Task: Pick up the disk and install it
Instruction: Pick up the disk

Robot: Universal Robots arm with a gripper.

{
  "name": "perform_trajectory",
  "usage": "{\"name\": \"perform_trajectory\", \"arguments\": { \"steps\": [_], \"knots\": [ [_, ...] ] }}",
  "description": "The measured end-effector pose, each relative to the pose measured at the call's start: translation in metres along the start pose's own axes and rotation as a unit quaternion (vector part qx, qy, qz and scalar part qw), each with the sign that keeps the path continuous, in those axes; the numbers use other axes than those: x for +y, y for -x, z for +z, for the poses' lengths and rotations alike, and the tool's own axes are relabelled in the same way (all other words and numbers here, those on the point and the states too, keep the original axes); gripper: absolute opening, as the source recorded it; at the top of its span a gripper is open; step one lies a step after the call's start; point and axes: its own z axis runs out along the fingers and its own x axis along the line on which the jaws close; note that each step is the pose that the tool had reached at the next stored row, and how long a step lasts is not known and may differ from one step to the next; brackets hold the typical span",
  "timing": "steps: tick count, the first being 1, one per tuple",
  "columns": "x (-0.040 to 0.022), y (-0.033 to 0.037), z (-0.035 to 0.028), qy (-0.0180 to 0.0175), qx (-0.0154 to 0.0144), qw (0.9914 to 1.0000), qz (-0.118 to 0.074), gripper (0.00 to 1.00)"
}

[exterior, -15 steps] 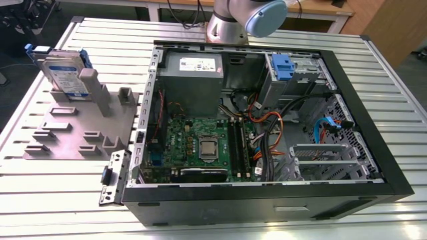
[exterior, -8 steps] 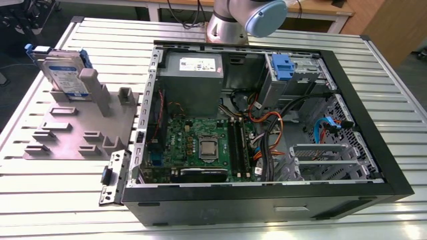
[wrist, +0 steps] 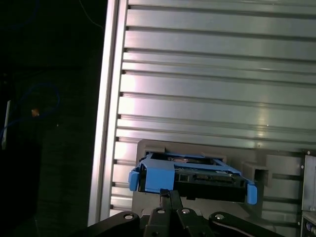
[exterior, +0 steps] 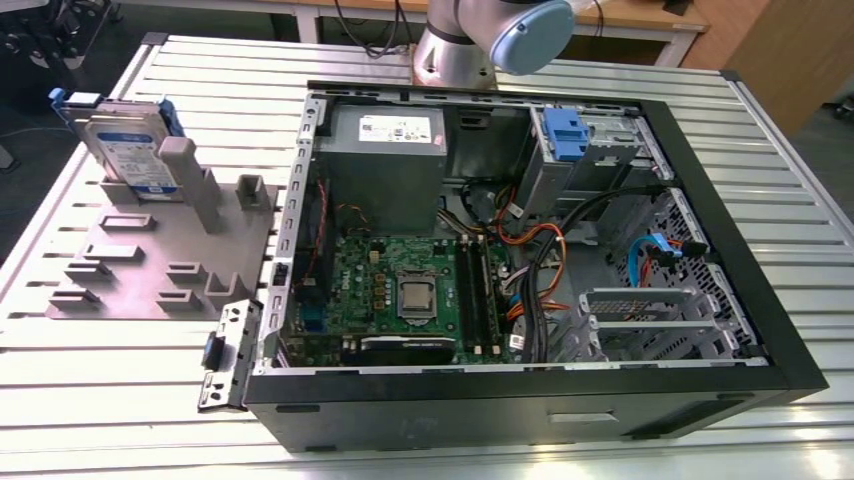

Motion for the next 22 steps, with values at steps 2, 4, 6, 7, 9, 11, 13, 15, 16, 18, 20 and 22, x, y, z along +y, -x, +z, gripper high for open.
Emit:
{"name": "perform_trajectory", "arguments": {
  "steps": [2,4,6,7,9,11,13,15,16,18,20,22],
  "knots": [
    [0.0,0.0,0.0,-0.0001,0.0001,1.0,-0.003,0.11],
    [0.0,0.0,0.0,-0.0003,0.0003,0.99997,-0.007,0.11],
    [0.0,0.0,0.0,-0.0006,0.0005,0.9999,-0.014,0.11],
    [0.0,0.0,0.0,-0.0008,0.0007,0.99984,-0.018,0.11],
    [0.0,0.0,0.0,-0.0013,0.0011,0.99959,-0.029,0.11],
    [0.0,0.0,0.0,-0.0019,0.0016,0.99914,-0.041,0.11],
    [0.0,0.0,0.0,-0.0024,0.0016,0.99863,-0.052,0.11],
    [0.0,0.0,0.0,-0.0026,0.001,0.99808,-0.062,0.11],
    [0.0,0.0001,-0.0001,-0.0027,0.0006,0.99776,-0.067,0.11],
    [0.0,0.0,0.0,-0.0028,-0.0006,0.99703,-0.077,0.11],
    [0.0,0.0,0.0001,-0.0034,-0.0033,0.99643,-0.084,0.11],
    [0.0,0.0001,0.0003,-0.0037,-0.0041,0.99549,-0.095,0.11]
  ]
}}
